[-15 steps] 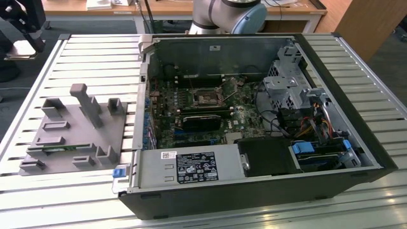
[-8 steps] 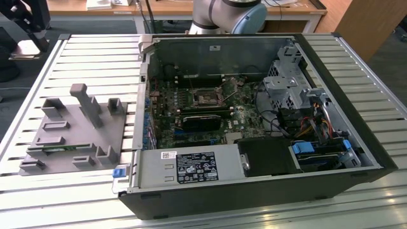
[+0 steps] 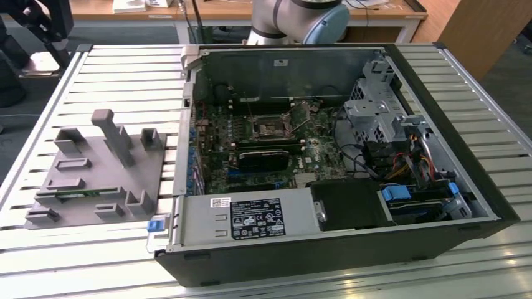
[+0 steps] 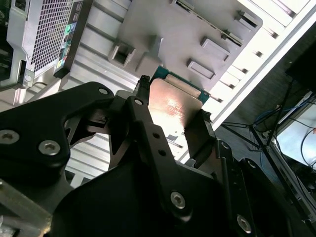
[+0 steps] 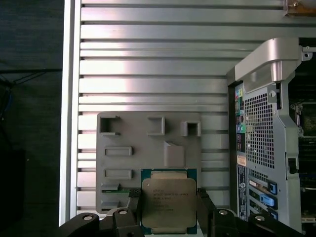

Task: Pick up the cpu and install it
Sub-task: 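Pick up the cpu and move it towards the insertion slot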

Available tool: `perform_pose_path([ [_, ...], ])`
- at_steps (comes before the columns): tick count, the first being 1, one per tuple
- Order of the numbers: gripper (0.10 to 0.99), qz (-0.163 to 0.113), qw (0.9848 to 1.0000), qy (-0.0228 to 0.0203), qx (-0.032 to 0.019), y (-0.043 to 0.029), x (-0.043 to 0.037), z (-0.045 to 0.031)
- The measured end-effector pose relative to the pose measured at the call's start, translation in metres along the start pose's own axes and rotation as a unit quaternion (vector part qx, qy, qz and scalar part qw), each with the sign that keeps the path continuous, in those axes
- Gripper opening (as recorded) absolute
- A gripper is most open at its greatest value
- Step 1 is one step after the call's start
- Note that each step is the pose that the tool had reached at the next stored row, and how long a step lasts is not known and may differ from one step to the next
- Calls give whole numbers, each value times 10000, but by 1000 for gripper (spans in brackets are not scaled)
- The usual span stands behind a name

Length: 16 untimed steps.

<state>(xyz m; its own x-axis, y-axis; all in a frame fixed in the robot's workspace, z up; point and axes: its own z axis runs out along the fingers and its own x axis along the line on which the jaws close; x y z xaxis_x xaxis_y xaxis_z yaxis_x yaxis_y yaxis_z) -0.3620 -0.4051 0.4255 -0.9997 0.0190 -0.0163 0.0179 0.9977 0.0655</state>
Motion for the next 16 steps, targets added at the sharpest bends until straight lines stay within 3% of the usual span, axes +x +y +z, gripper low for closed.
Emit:
perform_pose_path([
  [16,533,0,10000,0,0,6,-173,3],
])
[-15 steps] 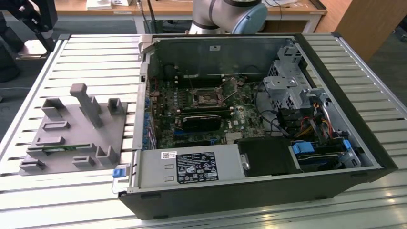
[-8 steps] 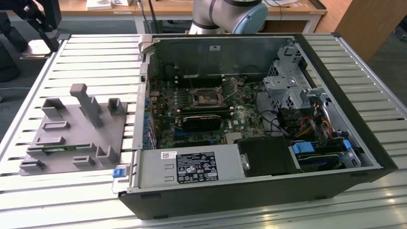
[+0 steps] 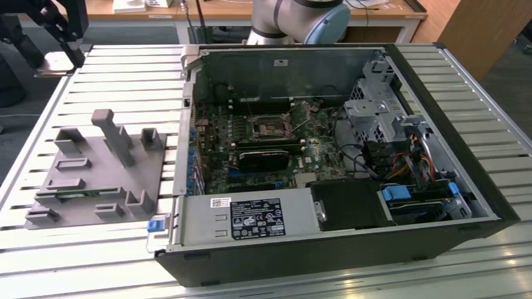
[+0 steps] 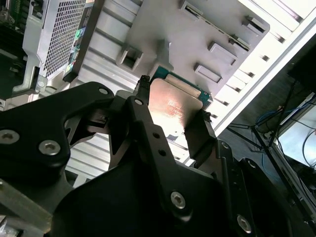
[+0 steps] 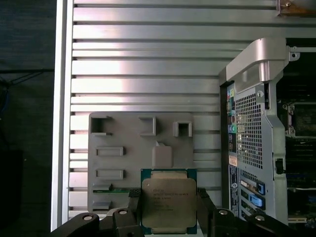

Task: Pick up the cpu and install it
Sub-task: 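Pick up the cpu and move it towards the insertion slot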

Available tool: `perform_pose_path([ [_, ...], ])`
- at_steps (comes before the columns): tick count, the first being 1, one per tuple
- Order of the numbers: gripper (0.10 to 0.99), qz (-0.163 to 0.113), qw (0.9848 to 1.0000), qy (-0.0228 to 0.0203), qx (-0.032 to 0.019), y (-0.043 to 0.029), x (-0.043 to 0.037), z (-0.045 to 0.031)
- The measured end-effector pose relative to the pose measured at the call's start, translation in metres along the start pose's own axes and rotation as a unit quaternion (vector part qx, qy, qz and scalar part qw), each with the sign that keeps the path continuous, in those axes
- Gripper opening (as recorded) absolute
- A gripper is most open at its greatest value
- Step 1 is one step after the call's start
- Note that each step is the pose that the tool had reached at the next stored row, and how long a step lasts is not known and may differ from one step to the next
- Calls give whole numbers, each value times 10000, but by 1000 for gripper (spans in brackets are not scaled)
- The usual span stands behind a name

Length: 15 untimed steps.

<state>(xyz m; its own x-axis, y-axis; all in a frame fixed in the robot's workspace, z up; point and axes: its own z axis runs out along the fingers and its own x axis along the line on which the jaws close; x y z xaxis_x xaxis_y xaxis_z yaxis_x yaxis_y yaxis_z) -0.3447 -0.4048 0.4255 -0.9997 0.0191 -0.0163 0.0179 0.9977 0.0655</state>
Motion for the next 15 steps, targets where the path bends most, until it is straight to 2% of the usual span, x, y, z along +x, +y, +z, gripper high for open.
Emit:
perform_pose_path([
  [15,533,0,10000,0,0,4,-151,3],
])
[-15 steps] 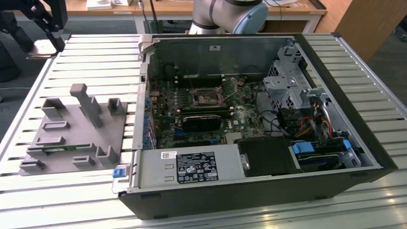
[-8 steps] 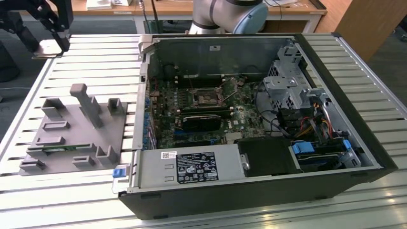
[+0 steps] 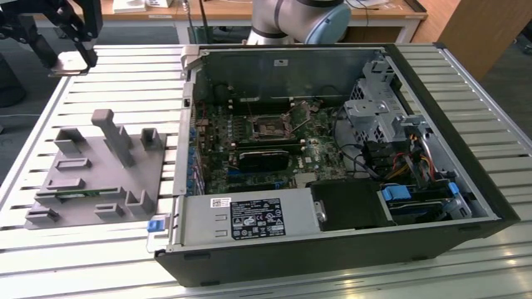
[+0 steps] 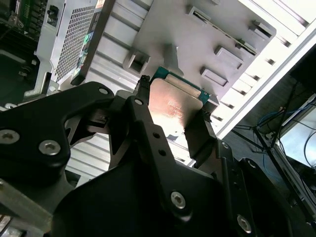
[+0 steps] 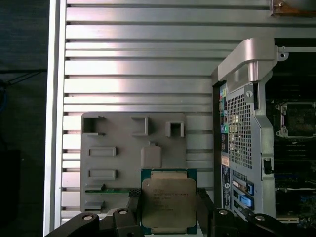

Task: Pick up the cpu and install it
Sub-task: 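Pick up the cpu and move it towards the insertion slot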

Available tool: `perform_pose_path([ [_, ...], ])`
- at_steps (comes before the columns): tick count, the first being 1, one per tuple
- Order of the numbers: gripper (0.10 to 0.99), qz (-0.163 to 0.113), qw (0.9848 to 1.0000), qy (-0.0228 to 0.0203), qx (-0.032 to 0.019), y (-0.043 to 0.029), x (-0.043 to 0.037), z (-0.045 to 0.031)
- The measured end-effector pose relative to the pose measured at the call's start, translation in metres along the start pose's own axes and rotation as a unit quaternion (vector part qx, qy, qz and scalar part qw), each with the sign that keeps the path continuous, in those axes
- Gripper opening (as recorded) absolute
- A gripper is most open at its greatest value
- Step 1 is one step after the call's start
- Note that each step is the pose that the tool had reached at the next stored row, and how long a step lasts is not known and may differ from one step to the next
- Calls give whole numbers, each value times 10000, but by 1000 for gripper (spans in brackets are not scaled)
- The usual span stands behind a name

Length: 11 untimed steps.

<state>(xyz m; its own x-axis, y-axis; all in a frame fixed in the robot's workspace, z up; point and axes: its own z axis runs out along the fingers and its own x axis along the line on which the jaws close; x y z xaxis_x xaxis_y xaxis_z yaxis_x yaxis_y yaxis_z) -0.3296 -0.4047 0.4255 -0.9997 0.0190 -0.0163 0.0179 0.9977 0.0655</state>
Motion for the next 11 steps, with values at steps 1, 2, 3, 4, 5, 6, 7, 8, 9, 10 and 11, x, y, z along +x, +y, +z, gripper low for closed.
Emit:
perform_pose_path([
  [1,533,0,10000,0,0,0,-10,0],
  [2,533,0,10000,0,0,0,-20,1],
  [3,533,0,10000,0,0,1,-30,1],
  [4,533,0,10000,0,0,1,-40,1],
  [5,533,0,10000,0,0,1,-50,1],
  [6,533,0,10000,0,0,1,-60,1],
  [7,533,0,10000,0,0,2,-72,1],
  [8,533,0,10000,0,0,2,-86,2],
  [9,533,0,10000,0,0,2,-100,1],
  [10,533,0,10000,0,0,3,-115,2],
  [11,533,0,10000,0,0,3,-130,2],
])
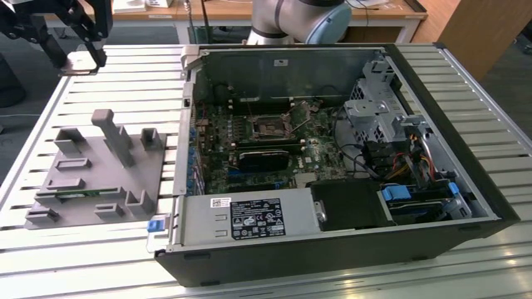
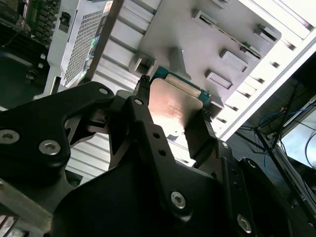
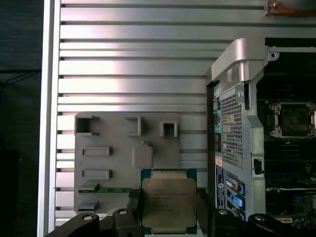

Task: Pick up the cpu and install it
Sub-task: 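Pick up the cpu and move it towards the insertion slot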

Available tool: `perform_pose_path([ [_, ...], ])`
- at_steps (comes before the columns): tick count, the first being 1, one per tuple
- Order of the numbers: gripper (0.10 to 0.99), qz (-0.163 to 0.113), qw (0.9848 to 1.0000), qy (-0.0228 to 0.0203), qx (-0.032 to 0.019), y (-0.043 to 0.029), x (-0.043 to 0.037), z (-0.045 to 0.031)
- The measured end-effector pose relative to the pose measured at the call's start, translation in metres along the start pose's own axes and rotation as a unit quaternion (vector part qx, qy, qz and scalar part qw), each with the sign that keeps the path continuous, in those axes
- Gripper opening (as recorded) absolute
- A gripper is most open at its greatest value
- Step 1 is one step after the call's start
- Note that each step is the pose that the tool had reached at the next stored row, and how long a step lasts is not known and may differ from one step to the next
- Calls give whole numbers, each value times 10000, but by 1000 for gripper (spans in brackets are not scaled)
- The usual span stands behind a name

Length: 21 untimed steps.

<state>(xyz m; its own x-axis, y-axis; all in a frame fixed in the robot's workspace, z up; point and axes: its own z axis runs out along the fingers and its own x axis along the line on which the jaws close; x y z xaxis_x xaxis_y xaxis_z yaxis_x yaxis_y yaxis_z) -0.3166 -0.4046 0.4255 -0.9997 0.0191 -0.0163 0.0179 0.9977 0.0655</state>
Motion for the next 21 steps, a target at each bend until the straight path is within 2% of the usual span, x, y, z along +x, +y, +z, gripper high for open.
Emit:
perform_pose_path([
  [4,533,0,10000,0,0,2,-71,2],
  [21,533,0,10000,0,0,13,-473,18],
])
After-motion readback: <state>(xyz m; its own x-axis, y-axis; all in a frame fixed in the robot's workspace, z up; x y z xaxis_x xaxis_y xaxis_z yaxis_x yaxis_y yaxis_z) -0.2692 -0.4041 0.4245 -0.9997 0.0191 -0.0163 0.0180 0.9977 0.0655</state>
